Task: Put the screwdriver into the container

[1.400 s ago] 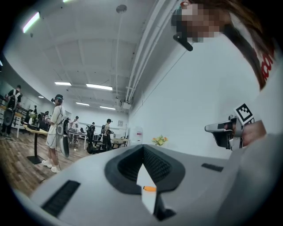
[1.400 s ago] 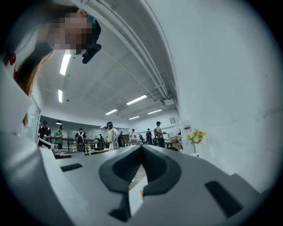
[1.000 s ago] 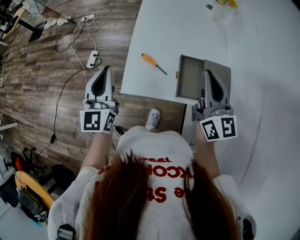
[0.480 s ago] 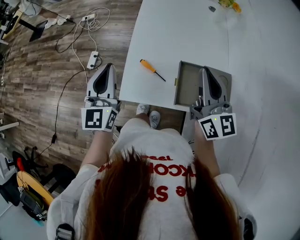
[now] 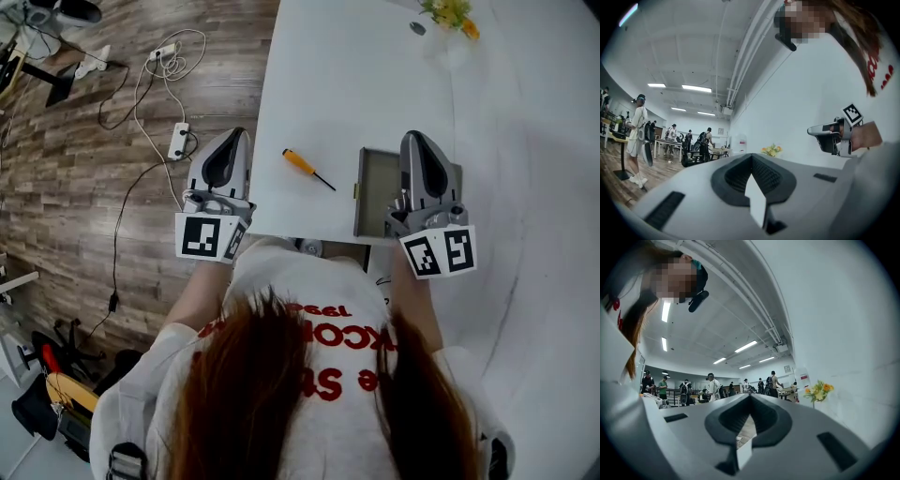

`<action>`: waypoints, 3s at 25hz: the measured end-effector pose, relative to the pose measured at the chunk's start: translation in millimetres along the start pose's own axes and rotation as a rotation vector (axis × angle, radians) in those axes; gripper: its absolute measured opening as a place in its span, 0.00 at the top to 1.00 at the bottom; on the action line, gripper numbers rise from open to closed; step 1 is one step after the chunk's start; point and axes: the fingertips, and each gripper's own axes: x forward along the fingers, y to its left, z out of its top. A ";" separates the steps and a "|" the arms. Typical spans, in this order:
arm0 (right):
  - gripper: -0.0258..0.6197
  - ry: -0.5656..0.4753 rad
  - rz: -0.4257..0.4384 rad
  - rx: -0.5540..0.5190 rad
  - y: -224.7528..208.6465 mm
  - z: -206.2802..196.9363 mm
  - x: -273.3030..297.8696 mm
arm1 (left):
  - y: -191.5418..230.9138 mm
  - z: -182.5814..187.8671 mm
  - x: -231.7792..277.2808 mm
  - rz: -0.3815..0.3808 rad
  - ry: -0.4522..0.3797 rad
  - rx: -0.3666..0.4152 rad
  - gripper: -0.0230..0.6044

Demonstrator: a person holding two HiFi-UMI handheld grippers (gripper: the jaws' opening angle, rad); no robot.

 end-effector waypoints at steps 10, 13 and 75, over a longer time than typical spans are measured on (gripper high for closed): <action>0.95 0.125 0.061 0.072 11.9 -42.9 34.7 | 10.4 -10.0 19.1 -0.028 0.012 -0.018 0.96; 0.95 0.173 0.108 0.088 17.2 -54.9 43.7 | 12.7 -9.8 17.9 -0.008 0.007 -0.032 0.96; 0.79 0.243 0.355 -0.093 78.2 -86.4 94.6 | 40.7 16.5 -9.4 0.173 -0.032 0.022 0.96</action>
